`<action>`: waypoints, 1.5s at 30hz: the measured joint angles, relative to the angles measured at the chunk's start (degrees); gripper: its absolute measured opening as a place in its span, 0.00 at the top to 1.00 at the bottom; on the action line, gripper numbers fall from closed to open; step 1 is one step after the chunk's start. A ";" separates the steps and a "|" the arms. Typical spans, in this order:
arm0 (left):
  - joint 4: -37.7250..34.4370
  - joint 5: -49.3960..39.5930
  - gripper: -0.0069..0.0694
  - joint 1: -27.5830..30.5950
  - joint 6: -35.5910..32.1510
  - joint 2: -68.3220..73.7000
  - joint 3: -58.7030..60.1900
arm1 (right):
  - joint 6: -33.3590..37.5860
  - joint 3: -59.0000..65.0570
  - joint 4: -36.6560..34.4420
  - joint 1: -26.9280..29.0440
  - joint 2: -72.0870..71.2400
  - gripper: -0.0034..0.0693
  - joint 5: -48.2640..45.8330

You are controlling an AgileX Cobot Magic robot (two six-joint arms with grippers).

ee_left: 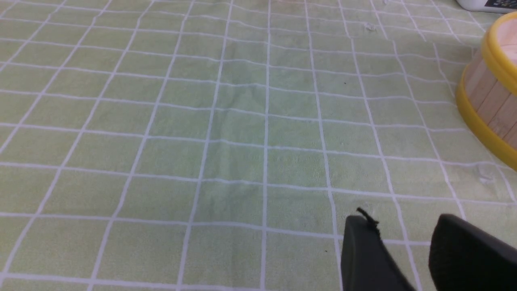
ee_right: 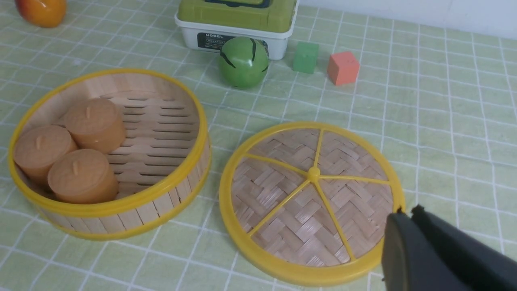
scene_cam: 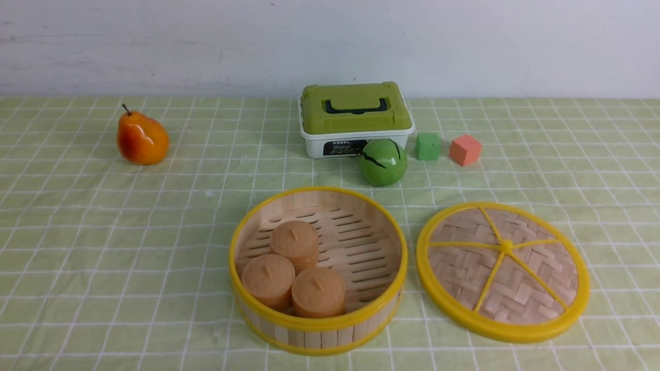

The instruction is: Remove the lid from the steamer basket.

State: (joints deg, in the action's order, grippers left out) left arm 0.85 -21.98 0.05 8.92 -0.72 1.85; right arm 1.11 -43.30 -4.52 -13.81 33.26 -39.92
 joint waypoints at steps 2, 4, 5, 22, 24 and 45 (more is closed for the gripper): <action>0.00 0.00 0.60 0.00 0.00 0.00 0.00 | 0.00 0.13 0.12 0.00 0.00 0.96 -0.37; 0.00 0.00 0.60 0.00 0.00 0.00 0.00 | 0.00 0.30 0.18 0.00 0.00 0.96 -0.81; 0.00 0.00 0.60 0.00 0.00 0.00 0.00 | 0.00 1.05 0.18 0.00 -0.12 0.96 0.15; 0.00 0.00 0.60 0.00 0.00 0.00 0.00 | -11.39 42.92 6.24 13.62 -28.04 0.95 31.94; 0.00 0.00 0.60 0.00 0.00 0.00 0.00 | -11.90 44.48 6.24 14.03 -30.96 0.94 30.09; 0.00 0.01 0.60 0.00 0.00 0.00 0.00 | -15.04 44.35 8.12 12.90 -33.83 0.90 17.84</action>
State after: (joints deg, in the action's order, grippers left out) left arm 0.85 -21.97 0.05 8.92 -0.72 1.85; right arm -13.93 1.05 3.59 -0.91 -0.57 -22.08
